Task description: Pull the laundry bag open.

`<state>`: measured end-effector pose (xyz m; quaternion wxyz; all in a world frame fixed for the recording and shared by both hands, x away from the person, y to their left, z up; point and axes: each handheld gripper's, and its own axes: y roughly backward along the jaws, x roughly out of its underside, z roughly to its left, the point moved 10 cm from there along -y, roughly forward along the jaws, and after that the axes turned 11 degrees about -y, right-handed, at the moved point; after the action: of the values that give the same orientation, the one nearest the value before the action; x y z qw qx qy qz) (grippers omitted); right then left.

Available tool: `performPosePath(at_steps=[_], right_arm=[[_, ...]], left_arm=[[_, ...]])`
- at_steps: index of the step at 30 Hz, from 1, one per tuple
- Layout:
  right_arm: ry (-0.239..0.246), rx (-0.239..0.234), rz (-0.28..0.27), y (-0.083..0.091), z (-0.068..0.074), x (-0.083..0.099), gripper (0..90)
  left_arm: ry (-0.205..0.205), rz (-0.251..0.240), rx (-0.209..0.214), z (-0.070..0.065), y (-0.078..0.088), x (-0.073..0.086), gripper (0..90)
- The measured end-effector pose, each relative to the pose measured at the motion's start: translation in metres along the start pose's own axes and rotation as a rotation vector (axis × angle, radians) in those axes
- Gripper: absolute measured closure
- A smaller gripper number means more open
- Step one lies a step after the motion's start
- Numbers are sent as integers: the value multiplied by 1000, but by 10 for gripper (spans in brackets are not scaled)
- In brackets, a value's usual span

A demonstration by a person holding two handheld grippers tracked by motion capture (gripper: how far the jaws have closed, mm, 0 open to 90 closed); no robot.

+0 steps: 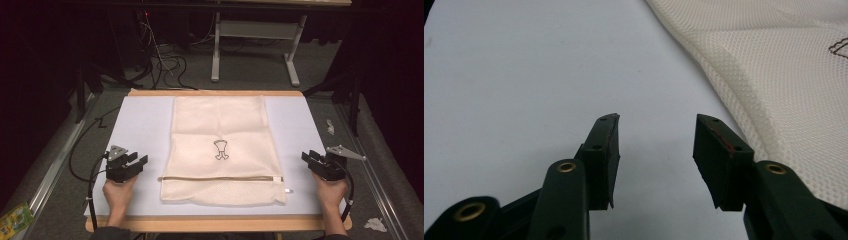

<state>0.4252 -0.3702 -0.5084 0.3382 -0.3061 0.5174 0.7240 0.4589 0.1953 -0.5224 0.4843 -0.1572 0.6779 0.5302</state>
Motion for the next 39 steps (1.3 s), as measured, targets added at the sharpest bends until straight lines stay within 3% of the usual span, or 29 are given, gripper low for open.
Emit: performPosePath(at_steps=[39], right_arm=[[8,56,28,-16,-8,9,603]], left_arm=[[3,38,-35,4,-20,11,519]])
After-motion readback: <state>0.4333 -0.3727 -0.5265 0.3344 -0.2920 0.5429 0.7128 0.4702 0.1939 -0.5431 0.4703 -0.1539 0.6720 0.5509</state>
